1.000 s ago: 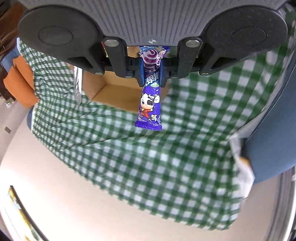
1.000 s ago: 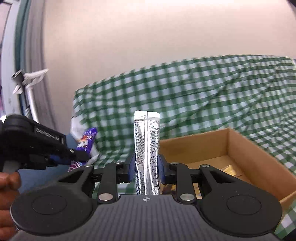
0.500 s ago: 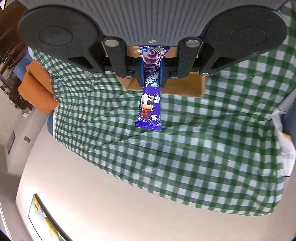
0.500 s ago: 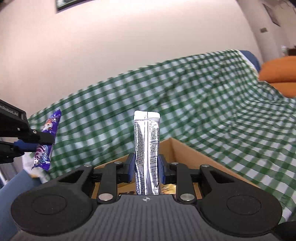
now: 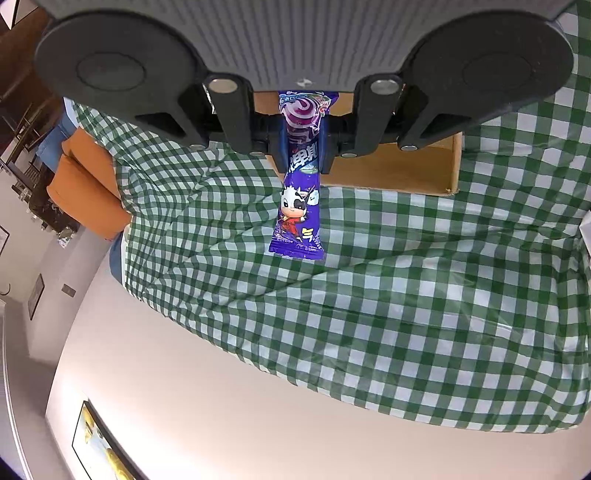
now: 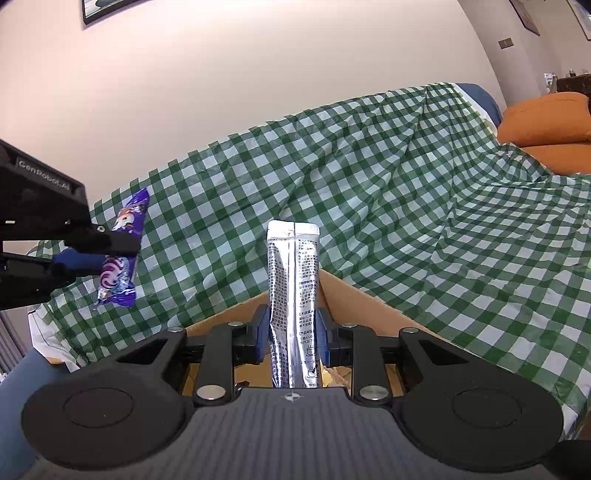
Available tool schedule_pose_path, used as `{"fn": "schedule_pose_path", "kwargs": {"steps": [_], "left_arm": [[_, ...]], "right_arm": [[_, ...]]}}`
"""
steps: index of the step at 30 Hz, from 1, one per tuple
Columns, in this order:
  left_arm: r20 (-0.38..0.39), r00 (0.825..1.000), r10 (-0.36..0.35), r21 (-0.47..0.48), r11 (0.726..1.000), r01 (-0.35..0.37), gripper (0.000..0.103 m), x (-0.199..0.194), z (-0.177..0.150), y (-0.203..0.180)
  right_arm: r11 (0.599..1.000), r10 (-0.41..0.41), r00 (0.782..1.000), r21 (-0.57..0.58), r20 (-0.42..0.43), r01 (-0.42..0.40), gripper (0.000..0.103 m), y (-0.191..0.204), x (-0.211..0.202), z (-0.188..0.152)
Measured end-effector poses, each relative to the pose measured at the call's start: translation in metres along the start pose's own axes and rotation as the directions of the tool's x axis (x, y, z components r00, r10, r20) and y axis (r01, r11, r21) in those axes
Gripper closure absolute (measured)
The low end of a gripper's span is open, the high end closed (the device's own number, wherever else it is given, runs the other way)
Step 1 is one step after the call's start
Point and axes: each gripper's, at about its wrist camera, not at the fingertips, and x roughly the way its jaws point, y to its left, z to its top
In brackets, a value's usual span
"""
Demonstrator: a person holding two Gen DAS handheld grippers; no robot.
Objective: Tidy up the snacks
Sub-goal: 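Lower both packs into the box and open both grippers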
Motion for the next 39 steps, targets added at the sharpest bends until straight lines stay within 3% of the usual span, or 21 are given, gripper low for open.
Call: {"fn": "schedule_pose_path", "kwargs": {"steps": [9, 11, 13, 17, 19, 21, 25, 33, 37, 39], "left_arm": [[-0.017, 1.000, 0.007, 0.000, 1.000, -0.007, 0.083, 0.000, -0.002, 0.000], [-0.027, 1.000, 0.008, -0.018, 1.000, -0.008, 0.063, -0.001, -0.002, 0.002], [-0.021, 1.000, -0.001, -0.035, 0.999, 0.000, 0.054, -0.003, -0.003, 0.004], [-0.015, 1.000, -0.005, -0.035, 0.999, 0.004, 0.046, -0.011, -0.007, 0.006], [-0.006, 1.000, -0.003, -0.043, 0.999, 0.003, 0.027, -0.019, -0.013, 0.010], [-0.003, 1.000, -0.004, -0.056, 0.998, 0.004, 0.017, -0.028, -0.023, 0.015], [-0.026, 0.999, 0.039, -0.059, 0.997, -0.041, 0.016, -0.045, -0.051, 0.027], [-0.075, 0.995, 0.070, -0.079, 0.994, -0.076, 0.016, -0.080, -0.109, 0.053], [-0.142, 0.986, 0.085, -0.063, 0.994, -0.094, 0.001, -0.082, -0.134, 0.059], [-0.160, 0.981, 0.111, -0.032, 0.993, -0.118, 0.001, -0.080, -0.145, 0.056]], "right_arm": [[1.000, 0.000, 1.000, -0.007, -0.001, 0.000, 0.074, 0.001, -0.001, -0.001], [1.000, -0.004, 1.000, -0.015, -0.014, 0.003, 0.067, 0.003, 0.001, -0.002], [0.999, -0.015, 0.998, -0.037, -0.060, 0.013, 0.032, 0.006, 0.006, -0.004], [0.997, -0.031, 0.997, -0.078, -0.073, 0.025, 0.030, 0.008, 0.005, -0.006], [0.995, -0.037, 0.997, -0.096, -0.074, 0.030, 0.023, 0.008, 0.003, -0.006], [0.994, -0.042, 0.996, -0.107, -0.075, 0.034, 0.019, 0.008, 0.000, -0.007], [0.988, -0.064, 0.995, -0.145, -0.076, 0.052, 0.003, 0.009, -0.005, -0.012], [0.969, -0.109, 0.990, -0.232, -0.091, 0.085, 0.001, 0.007, -0.022, -0.003], [0.954, -0.156, 0.978, -0.278, -0.136, 0.113, 0.001, -0.005, -0.032, 0.011], [0.944, -0.163, 0.971, -0.313, -0.177, 0.101, 0.001, -0.013, -0.038, 0.015]]}}
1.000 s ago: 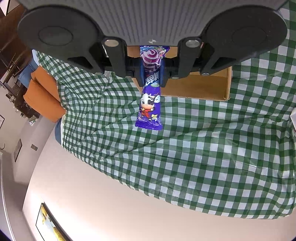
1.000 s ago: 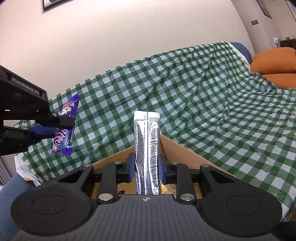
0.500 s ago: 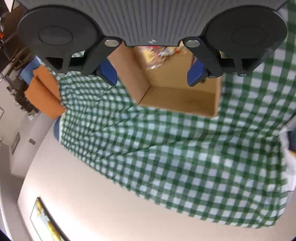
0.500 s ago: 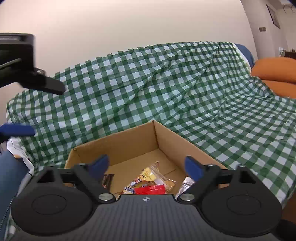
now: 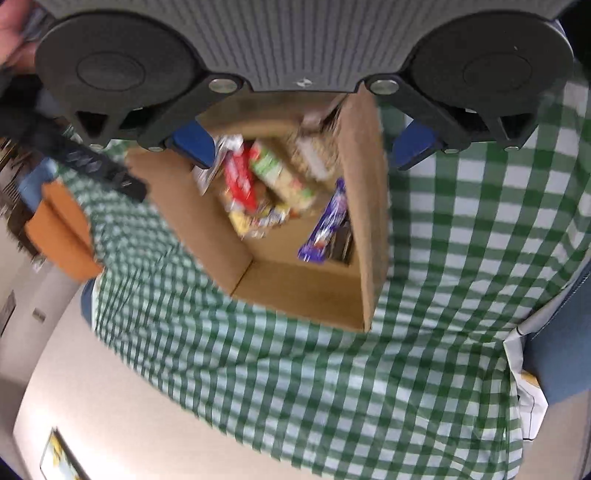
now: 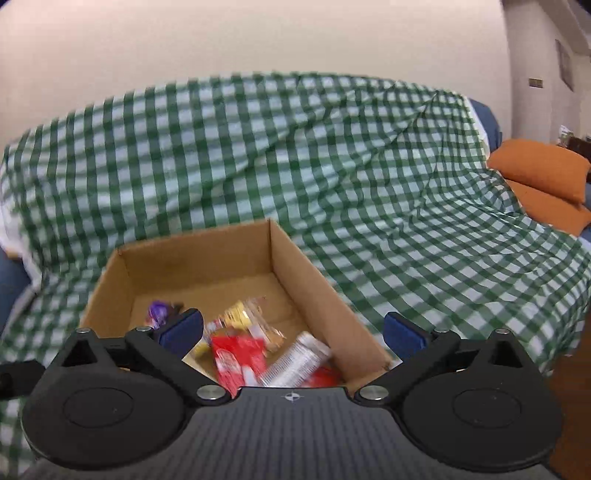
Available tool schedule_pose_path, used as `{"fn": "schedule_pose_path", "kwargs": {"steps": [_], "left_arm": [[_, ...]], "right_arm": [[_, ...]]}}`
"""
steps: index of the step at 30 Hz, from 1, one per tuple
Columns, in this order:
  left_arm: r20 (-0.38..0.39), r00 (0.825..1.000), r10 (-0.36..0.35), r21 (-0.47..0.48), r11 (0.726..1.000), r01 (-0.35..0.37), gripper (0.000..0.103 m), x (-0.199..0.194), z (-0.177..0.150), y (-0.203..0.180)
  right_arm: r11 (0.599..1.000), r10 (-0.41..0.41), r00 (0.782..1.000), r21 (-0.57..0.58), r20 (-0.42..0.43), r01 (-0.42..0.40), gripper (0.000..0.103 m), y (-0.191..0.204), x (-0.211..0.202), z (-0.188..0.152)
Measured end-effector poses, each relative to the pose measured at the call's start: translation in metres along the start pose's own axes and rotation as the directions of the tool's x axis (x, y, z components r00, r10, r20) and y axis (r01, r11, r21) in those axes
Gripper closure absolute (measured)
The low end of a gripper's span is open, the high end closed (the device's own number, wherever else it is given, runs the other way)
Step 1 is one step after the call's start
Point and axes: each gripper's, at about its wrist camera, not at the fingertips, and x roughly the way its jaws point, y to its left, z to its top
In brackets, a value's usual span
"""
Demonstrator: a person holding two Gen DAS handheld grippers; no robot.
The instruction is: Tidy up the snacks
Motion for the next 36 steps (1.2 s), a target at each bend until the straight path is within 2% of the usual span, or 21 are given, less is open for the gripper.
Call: {"fn": "schedule_pose_path", "kwargs": {"steps": [2, 8, 19, 27, 36], "left_arm": [[-0.017, 0.999, 0.030, 0.007, 1.000, -0.030, 0.000, 0.003, -0.011, 0.000], [-0.029, 0.998, 0.064, 0.043, 0.997, -0.062, 0.000, 0.005, -0.027, -0.003], [-0.042, 0.996, 0.076, 0.052, 0.996, -0.074, 0.000, 0.010, -0.034, 0.003], [-0.013, 0.995, 0.101, 0.049, 0.994, -0.100, 0.000, 0.008, -0.033, 0.002], [-0.016, 0.996, 0.090, 0.063, 0.994, -0.088, 0.000, 0.009, -0.034, -0.002]], "right_arm": [[1.000, 0.013, 1.000, 0.002, -0.028, -0.013, 0.001, -0.009, -0.008, -0.006], [0.998, 0.034, 0.994, 0.060, -0.106, -0.028, 0.001, -0.018, -0.029, -0.026], [0.998, 0.064, 0.991, -0.021, -0.116, -0.067, 0.001, 0.009, -0.014, -0.029], [0.988, 0.087, 0.990, -0.115, -0.110, -0.100, 0.001, 0.024, -0.018, -0.034], [0.989, 0.094, 0.989, -0.106, -0.113, -0.106, 0.001, 0.021, -0.017, -0.034]]}}
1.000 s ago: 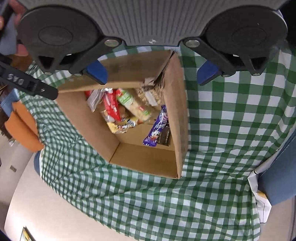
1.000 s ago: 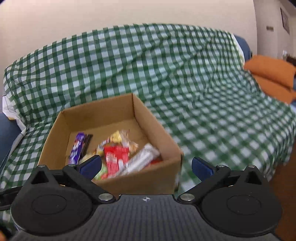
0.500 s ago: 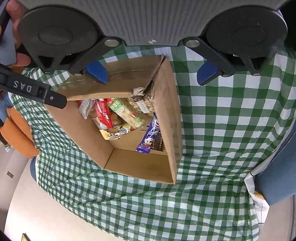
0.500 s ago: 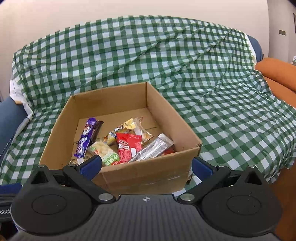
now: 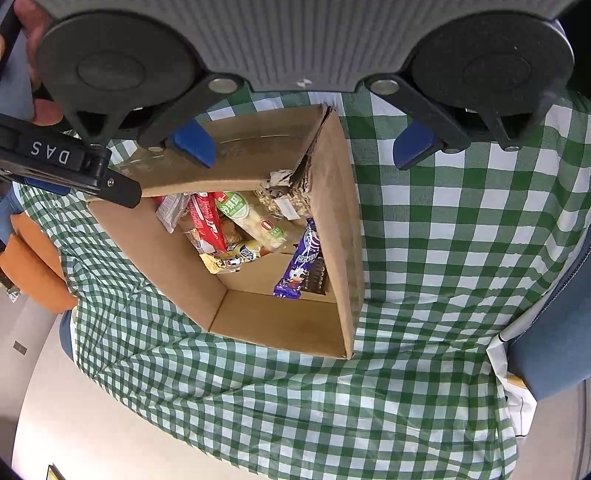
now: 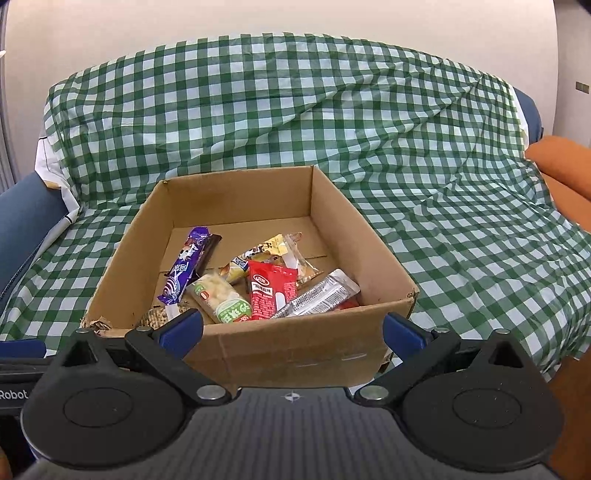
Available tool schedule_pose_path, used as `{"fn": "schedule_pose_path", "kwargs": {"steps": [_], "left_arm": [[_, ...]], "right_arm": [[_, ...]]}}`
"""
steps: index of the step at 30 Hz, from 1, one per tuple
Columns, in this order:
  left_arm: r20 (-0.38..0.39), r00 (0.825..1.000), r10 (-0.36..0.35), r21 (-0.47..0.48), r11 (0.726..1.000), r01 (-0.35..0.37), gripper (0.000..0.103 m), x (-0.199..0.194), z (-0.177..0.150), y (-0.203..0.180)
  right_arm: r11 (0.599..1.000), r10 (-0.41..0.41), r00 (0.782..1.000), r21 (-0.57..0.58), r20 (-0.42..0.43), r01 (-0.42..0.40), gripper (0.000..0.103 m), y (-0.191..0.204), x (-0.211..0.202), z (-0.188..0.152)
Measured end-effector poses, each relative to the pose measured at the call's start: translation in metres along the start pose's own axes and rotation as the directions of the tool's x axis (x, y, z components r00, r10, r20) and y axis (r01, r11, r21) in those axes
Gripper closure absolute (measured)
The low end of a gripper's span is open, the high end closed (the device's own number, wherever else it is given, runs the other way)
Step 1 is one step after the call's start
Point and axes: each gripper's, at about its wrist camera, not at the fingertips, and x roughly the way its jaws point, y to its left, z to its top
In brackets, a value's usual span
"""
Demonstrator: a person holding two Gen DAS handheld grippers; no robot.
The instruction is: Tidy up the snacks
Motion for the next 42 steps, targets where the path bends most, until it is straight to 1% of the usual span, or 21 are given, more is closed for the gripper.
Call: {"fn": "schedule_pose_path", "kwargs": {"steps": [29, 37, 42], "left_arm": [[0.002, 1.000, -0.011, 0.000, 1.000, 0.011, 0.000, -0.0006, -0.0014, -0.0039], [0.010, 1.000, -0.023, -0.023, 0.999, 0.023, 0.000, -0.0055, -0.0019, -0.0042], [0.029, 0.999, -0.025, -0.009, 1.000, 0.025, 0.000, -0.0076, 0.0036, -0.0057]], "right_arm": [[1.000, 0.007, 1.000, -0.026, 0.007, -0.007, 0.001, 0.0074, 0.0000, -0.0027], [1.000, 0.007, 1.000, 0.009, 0.011, -0.007, 0.001, 0.0070, -0.0035, -0.0022], [1.000, 0.013, 1.000, 0.025, 0.024, -0.014, 0.001, 0.0059, -0.0053, -0.0012]]}}
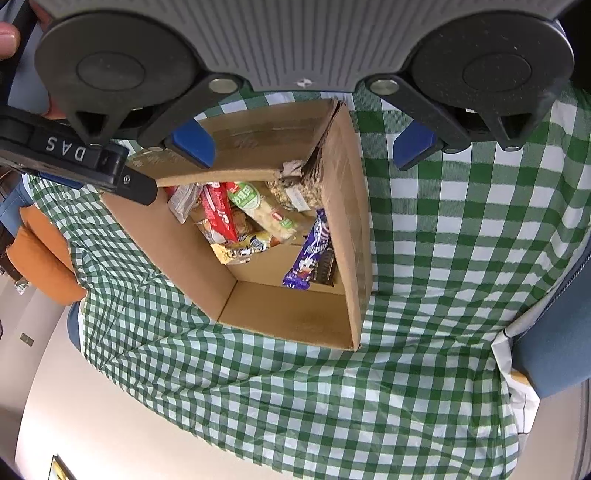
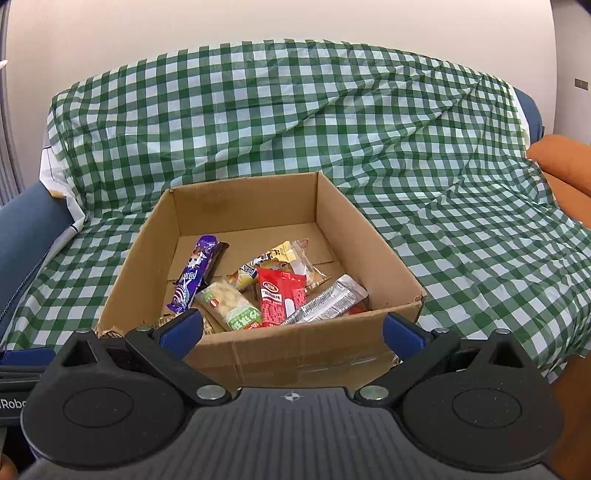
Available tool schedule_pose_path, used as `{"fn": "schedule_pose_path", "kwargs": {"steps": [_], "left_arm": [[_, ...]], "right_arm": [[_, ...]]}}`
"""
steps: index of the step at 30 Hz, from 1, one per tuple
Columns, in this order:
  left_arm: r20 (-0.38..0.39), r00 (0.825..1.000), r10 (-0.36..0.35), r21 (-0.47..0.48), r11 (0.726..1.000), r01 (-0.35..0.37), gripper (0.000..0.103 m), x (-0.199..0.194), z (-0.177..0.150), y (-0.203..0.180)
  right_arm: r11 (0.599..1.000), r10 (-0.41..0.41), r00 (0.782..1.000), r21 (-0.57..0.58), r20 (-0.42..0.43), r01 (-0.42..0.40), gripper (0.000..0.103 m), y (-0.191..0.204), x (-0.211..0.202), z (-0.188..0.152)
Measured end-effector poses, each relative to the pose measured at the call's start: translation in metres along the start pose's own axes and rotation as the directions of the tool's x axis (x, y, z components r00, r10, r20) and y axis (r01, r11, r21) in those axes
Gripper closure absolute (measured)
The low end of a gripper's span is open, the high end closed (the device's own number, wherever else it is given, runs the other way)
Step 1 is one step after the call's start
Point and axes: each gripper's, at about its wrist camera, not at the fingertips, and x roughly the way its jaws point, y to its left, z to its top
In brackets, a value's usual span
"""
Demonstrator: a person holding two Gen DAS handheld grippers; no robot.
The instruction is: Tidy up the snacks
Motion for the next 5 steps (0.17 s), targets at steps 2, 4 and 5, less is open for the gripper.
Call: {"fn": "schedule_pose_path", "kwargs": {"steps": [2, 4, 5], "left_arm": [[0.016, 1.000, -0.009, 0.012, 1.000, 0.009, 0.000, -0.0010, 0.0033, -0.0006], [0.027, 0.999, -0.022, 0.036, 0.999, 0.022, 0.000, -0.0018, 0.0074, -0.0021], [0.030, 0.999, -0.022, 0.054, 0.998, 0.021, 0.000, -0.0023, 0.0095, -0.0039]], "right_arm": [[1.000, -0.004, 1.000, -0.006, 0.004, 0.004, 0.001, 0.0008, -0.0004, 0.0004], [1.000, -0.002, 1.000, -0.003, 0.017, 0.002, 0.001, -0.0001, -0.0024, 0.0014], [1.000, 0.004, 1.000, 0.003, 0.022, -0.004, 0.001, -0.0013, -0.0031, 0.0026]]}}
